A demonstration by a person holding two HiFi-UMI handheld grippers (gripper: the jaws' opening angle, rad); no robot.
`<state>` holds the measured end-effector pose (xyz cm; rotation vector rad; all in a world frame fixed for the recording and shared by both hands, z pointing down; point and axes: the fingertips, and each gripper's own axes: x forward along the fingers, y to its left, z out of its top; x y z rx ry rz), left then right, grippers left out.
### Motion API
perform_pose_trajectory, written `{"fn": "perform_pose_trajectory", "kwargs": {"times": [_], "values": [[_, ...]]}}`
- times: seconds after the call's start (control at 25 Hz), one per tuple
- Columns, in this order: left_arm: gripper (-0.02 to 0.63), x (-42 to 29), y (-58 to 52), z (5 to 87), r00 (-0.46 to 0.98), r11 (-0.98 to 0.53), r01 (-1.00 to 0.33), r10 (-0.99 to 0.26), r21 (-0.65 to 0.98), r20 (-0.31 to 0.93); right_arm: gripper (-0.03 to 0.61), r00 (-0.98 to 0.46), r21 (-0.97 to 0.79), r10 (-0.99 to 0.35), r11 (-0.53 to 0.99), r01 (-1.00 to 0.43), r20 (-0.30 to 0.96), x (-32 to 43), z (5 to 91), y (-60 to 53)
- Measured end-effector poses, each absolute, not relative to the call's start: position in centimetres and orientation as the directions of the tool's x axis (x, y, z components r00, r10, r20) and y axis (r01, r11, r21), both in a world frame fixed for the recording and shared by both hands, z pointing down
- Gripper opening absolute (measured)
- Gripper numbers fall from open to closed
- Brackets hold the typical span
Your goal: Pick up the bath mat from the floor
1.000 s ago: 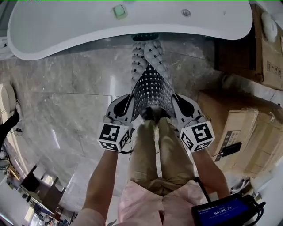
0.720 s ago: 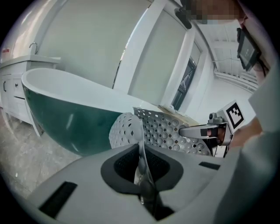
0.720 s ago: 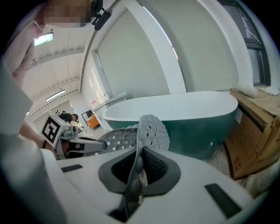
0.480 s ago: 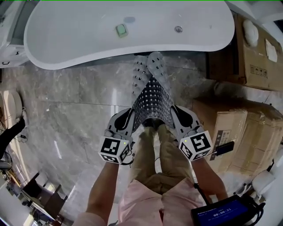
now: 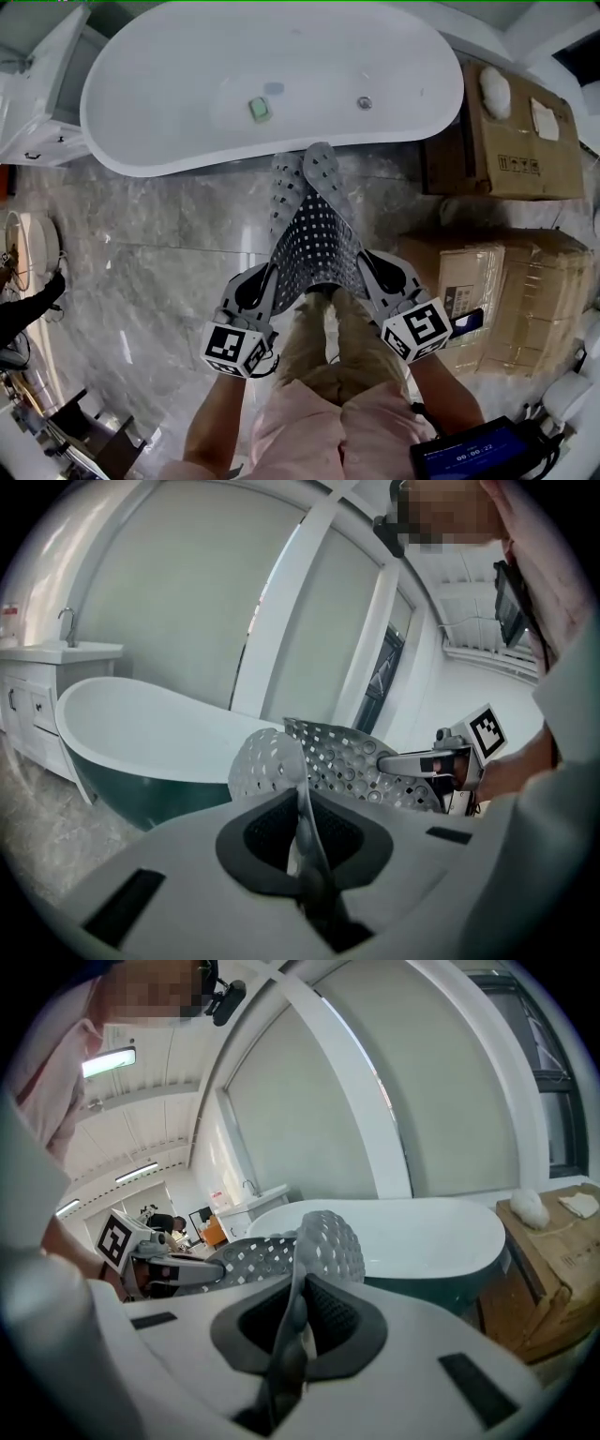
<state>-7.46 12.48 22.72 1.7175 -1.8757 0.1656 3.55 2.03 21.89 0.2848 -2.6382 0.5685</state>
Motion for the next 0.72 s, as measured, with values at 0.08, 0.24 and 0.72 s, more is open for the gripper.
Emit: {"fn": "perform_pose_trajectory", "kwargs": {"times": [0.08,0.24,0.72], "values": [[0.034,-7.3,12.7,20.6,-0.012,0.163,-0.947,-0.879,0.276,0.477,0.028,-0.897,-0.337,-0.107,0.903,-0.268,0.428,4.0,19.7,2.0],[0.034,-7.2,12.6,16.5,-0.044,0.176,-0.949,-0.896,0.261,0.442,0.028,-0.909,-0.319,-0.122,0.911,-0.262,0.399,4.9,16.0,1.4],[0.034,-7.0,13.3,7.9,-0.077,0.179,-0.946,-0.934,0.269,0.350,0.028,-0.928,-0.302,-0.162,0.914,-0.269,0.335,6.7,8.3,0.4]]}}
